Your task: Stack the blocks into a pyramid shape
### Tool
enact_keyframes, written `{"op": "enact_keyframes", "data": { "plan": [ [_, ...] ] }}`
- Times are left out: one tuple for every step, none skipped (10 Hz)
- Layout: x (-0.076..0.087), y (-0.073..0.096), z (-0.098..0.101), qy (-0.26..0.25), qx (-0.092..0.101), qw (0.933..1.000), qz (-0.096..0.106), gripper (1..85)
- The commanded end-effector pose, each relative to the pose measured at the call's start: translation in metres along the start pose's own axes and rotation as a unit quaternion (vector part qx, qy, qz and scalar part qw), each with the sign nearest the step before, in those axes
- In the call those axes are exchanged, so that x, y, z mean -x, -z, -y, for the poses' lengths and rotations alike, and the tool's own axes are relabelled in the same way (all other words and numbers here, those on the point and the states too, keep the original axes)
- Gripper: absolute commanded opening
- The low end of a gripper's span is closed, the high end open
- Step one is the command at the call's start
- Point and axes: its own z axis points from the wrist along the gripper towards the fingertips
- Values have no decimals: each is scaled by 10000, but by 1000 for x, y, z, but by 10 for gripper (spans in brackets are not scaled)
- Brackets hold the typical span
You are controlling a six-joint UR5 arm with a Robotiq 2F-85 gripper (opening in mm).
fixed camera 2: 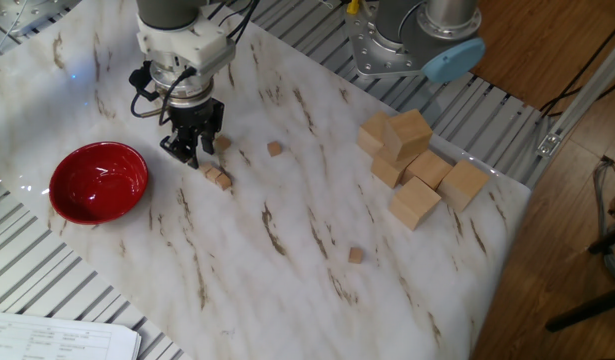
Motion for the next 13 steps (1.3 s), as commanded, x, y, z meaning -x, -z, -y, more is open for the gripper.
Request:
{"op": "enact_keyframes", "data": {
  "plan": [
    [2, 3, 1, -92, 8, 9999, 49, 423],
    [4, 3, 2, -92, 24, 9999, 42, 423],
    [5, 4, 4, -92, 31, 9999, 43, 423],
    [5, 4, 4, -91, 32, 9999, 35, 423],
    [5, 4, 4, -98, 32, 9999, 35, 423],
    [5, 3, 4, -98, 32, 9999, 35, 423],
    [6, 3, 4, -99, 31, 9999, 43, 423],
    [6, 3, 4, -99, 31, 9999, 43, 423],
    [7, 2, 5, -92, 31, 9999, 43, 423],
    [7, 2, 5, -84, 31, 10000, 43, 423],
    [8, 2, 5, -76, 31, 10000, 43, 423],
    [8, 2, 5, -76, 31, 10000, 43, 423],
    [9, 1, 5, -85, 38, 9999, 51, 427]
  ]
}}
